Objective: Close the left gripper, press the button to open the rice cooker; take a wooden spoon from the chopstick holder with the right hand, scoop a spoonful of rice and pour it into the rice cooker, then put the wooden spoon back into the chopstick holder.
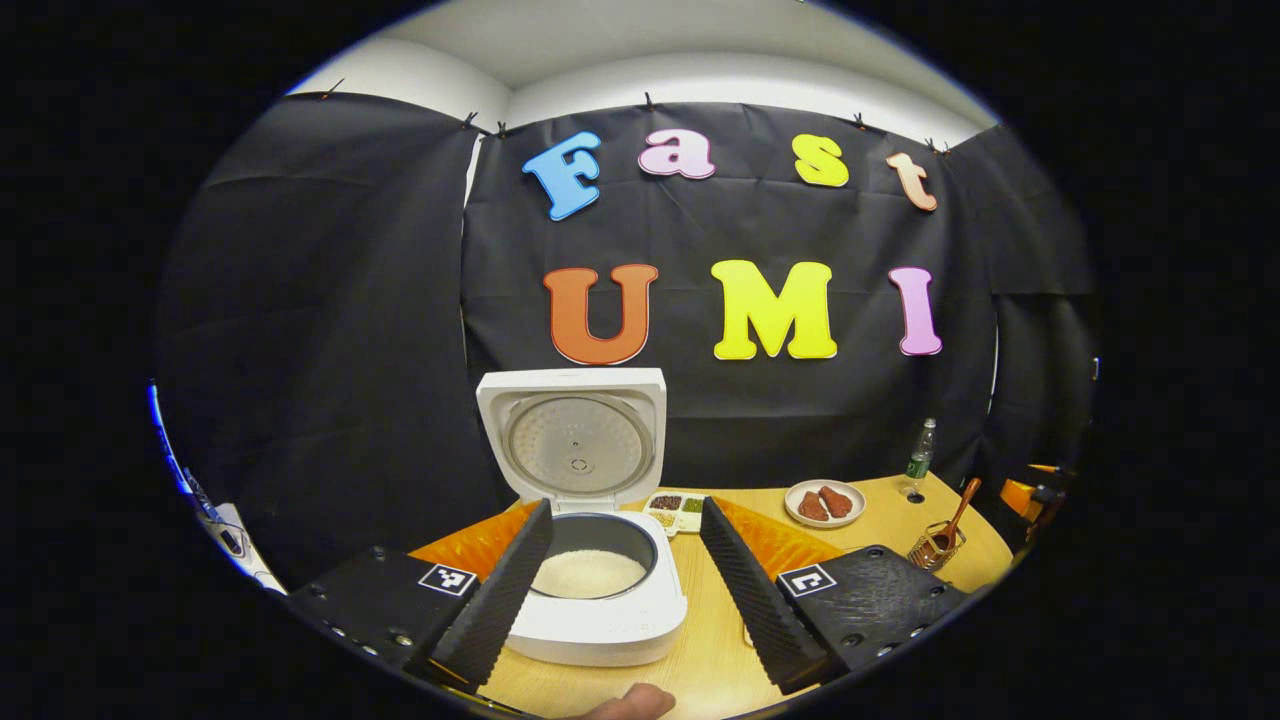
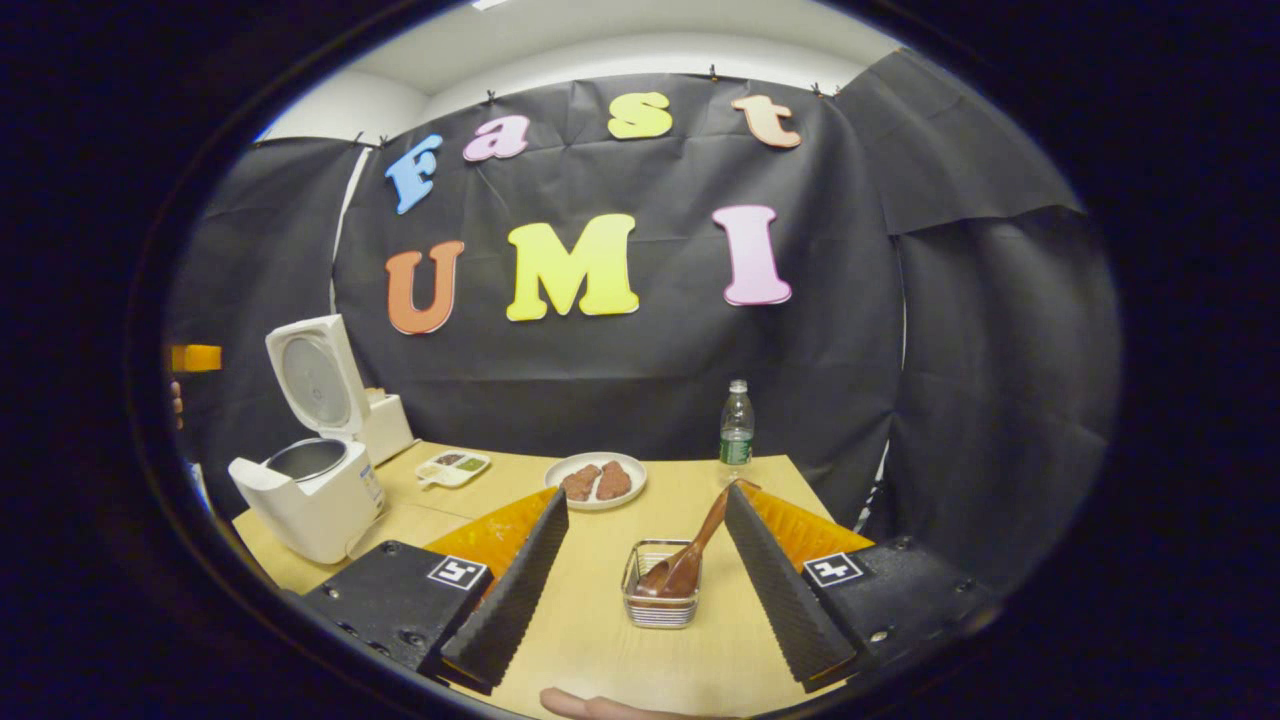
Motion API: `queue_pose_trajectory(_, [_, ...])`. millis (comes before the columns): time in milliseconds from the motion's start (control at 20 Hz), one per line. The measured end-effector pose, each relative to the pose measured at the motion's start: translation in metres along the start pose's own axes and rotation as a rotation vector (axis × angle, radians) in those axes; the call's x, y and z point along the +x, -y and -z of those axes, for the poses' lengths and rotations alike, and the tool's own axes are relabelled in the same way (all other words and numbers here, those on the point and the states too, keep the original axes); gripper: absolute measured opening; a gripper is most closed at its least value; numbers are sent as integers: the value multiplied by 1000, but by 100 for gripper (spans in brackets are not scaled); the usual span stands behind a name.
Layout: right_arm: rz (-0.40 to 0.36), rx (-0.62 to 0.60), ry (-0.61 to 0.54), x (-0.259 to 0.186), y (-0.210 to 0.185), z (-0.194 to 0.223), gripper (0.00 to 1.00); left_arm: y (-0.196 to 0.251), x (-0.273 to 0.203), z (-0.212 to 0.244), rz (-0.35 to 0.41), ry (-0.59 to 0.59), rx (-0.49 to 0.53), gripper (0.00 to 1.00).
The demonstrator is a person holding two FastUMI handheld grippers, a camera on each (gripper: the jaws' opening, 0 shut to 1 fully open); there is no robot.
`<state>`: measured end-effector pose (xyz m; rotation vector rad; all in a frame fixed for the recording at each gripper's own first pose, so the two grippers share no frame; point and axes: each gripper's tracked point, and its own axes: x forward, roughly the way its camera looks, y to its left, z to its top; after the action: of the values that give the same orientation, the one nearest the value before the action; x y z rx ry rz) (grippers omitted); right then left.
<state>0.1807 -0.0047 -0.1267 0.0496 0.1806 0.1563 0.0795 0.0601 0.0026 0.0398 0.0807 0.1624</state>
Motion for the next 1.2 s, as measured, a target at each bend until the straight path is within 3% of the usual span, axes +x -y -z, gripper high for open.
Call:
queue_pose_trajectory(200, [37, 14, -6, 30, 14, 7, 100, 7, -25, 0, -4, 56, 17, 94])
queue_pose_trajectory(400, [55, 30, -40, 60, 18, 16, 100, 26, -54, 13, 40, 107, 19, 95])
queue_pose_trajectory(650, [104, 66, -141, 92, 34, 52, 100, 17, -64, 14, 12, 122, 58, 95])
queue_pose_trajectory(850, [118, 114, -216, 115, 48, 84, 99, 19, -67, 13, 31, 127, 44, 95])
queue_pose_trajectory(1100, [107, 238, -255, 143, 56, 100, 86, 1, -66, 12, -11, 122, 27, 95])
queue_pose_trajectory(1200, [88, 288, -284, 151, 53, 109, 72, -4, -68, 10, -15, 125, 13, 95])
